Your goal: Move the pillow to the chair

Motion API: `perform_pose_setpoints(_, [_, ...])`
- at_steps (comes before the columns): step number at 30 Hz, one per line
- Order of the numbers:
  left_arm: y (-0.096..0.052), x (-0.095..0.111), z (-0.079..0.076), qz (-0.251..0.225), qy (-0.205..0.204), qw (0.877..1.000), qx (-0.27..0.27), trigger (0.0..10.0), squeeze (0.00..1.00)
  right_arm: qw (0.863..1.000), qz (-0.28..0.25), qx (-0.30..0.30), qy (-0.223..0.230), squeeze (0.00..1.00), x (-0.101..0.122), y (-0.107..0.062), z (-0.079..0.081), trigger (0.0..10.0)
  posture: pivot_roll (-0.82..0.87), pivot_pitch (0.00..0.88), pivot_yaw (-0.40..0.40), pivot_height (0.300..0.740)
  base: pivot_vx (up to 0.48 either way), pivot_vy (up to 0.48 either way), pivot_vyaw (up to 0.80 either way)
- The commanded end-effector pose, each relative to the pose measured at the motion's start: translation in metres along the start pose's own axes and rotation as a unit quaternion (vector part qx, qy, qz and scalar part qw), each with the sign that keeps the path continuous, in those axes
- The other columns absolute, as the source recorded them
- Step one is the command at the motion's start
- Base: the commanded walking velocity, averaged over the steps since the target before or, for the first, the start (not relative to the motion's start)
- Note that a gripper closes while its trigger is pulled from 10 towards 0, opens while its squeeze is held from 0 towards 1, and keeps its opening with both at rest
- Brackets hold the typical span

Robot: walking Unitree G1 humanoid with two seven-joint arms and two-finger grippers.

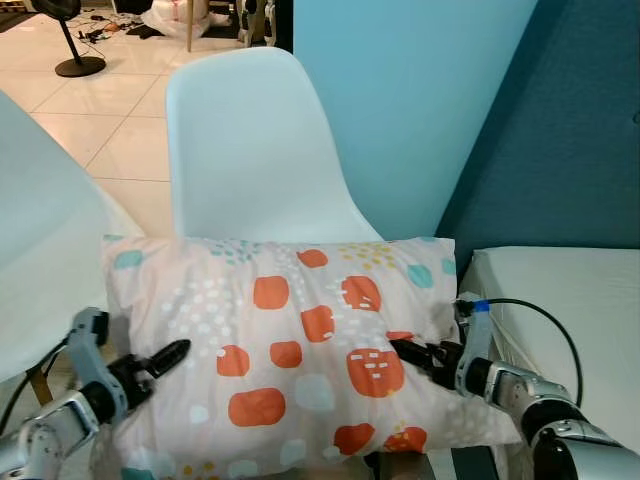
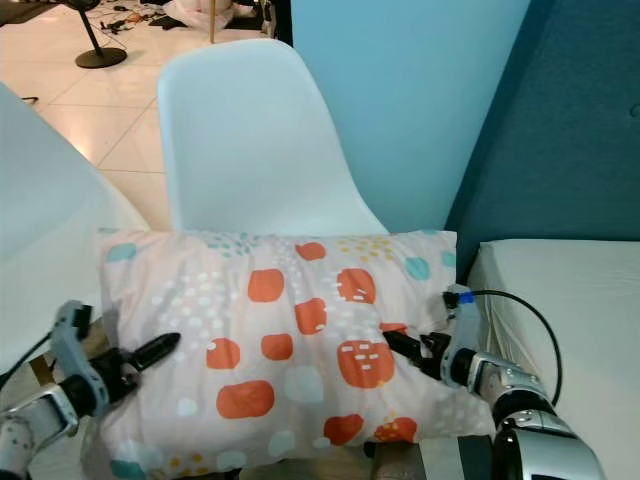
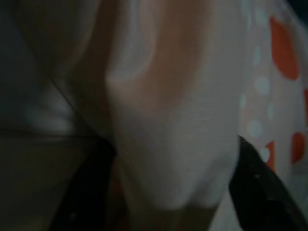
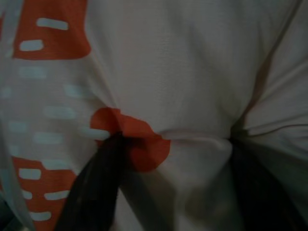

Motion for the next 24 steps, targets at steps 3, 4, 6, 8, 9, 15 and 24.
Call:
perform_pose_setpoints(3, [0.012,-0.012,0.000,0.026,0.036,0.999,0.021,0.0,0.00,0.999,0.013,0.044,0.003,0.00,-0.011,0.013,0.021,0.0,0.04,0.129,-0.038,0.586,0.000,0.000,0.00])
perform_pose_setpoints(4, [0.012,-0.009,0.002,0.020,0.042,0.998,0.029,0.0,0.00,0.999,0.010,0.047,-0.001,0.00,-0.010,0.014,0.022,0.0,0.04,0.127,-0.037,0.586,0.000,0.000,0.00])
perform_pose_setpoints(6, [0.013,-0.003,0.005,0.007,0.042,0.998,0.040,0.0,0.00,0.999,0.009,0.046,-0.011,0.00,-0.008,0.014,0.021,0.0,0.04,0.123,-0.038,0.586,0.000,0.000,0.00])
perform_pose_setpoints(8, [0.011,0.000,0.006,0.000,0.043,0.998,0.043,0.0,0.00,0.999,0.000,0.048,-0.017,0.00,-0.003,0.015,0.022,0.0,0.04,0.121,-0.037,0.586,0.000,0.000,0.00])
perform_pose_setpoints(9, [0.011,0.000,0.006,0.000,0.043,0.998,0.043,0.0,0.00,0.999,0.000,0.048,-0.017,0.00,-0.003,0.015,0.022,0.0,0.04,0.121,-0.037,0.586,0.000,0.000,0.00])
perform_pose_setpoints(15, [0.004,0.009,-0.004,-0.021,0.058,0.998,0.027,0.0,0.00,0.996,-0.051,0.071,-0.028,0.00,0.023,0.017,0.029,0.0,0.04,0.114,-0.039,0.586,0.000,0.000,0.00])
perform_pose_setpoints(24, [0.004,0.021,-0.043,-0.058,0.050,0.996,-0.041,0.0,0.00,0.983,-0.134,0.103,-0.072,0.00,0.067,0.027,0.050,0.0,0.05,0.102,-0.049,0.586,0.000,0.000,0.00])
Point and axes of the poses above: a point about 5 cm out from each wrist's last joint towards the gripper, its own y axis pointing out of the wrist towards the gripper, its own x axis along the axis of the wrist's last joint, z = x × y, the point moved 6 cm from there along y, pointing out of the wrist towards the gripper, and after that the axes turned 15 degrees about -y, right-handed, at the moved point
